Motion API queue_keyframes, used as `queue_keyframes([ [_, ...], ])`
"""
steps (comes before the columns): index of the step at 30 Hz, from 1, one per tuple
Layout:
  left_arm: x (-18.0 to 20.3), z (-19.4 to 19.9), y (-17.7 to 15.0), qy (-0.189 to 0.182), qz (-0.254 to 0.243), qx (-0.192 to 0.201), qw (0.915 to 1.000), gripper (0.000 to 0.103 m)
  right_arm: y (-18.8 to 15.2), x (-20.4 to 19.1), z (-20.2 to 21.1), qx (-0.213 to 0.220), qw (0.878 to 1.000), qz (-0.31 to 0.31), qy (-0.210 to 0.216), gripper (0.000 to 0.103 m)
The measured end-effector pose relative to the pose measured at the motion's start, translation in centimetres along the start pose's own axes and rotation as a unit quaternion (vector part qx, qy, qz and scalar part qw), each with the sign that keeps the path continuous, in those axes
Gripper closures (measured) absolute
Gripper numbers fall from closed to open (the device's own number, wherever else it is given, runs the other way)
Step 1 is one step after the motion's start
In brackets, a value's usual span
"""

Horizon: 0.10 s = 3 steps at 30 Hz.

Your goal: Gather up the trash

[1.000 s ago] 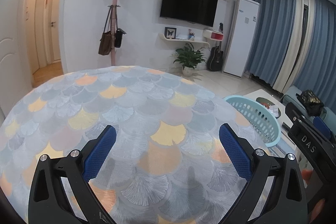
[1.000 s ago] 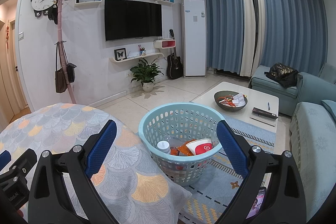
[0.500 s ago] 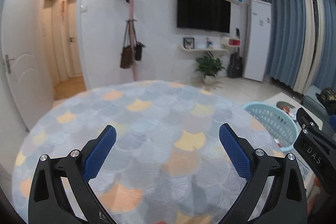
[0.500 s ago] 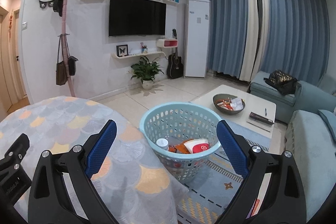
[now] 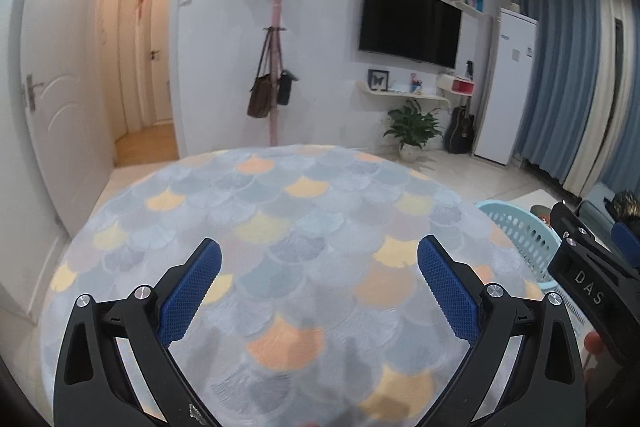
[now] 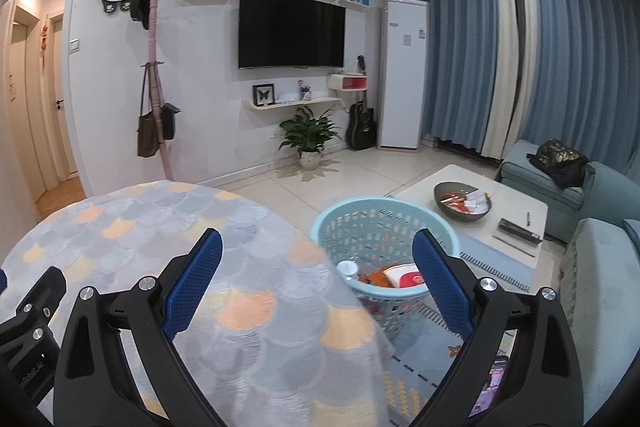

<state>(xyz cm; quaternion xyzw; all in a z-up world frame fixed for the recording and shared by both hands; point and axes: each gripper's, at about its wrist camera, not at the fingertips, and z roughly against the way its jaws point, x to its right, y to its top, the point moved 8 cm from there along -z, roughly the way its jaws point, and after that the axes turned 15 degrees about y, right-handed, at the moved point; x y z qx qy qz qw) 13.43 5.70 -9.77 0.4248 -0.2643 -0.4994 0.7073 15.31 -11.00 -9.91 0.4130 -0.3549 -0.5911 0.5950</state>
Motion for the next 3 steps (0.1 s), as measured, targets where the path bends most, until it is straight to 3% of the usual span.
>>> queue_keyframes([
  [3, -2.0, -0.2, -0.3, 0.006, 0.023, -0.024, 0.9994, 0.008, -0.1, -1.1, -0.2, -0.005, 1.000, 0.002, 0.016, 0.012],
])
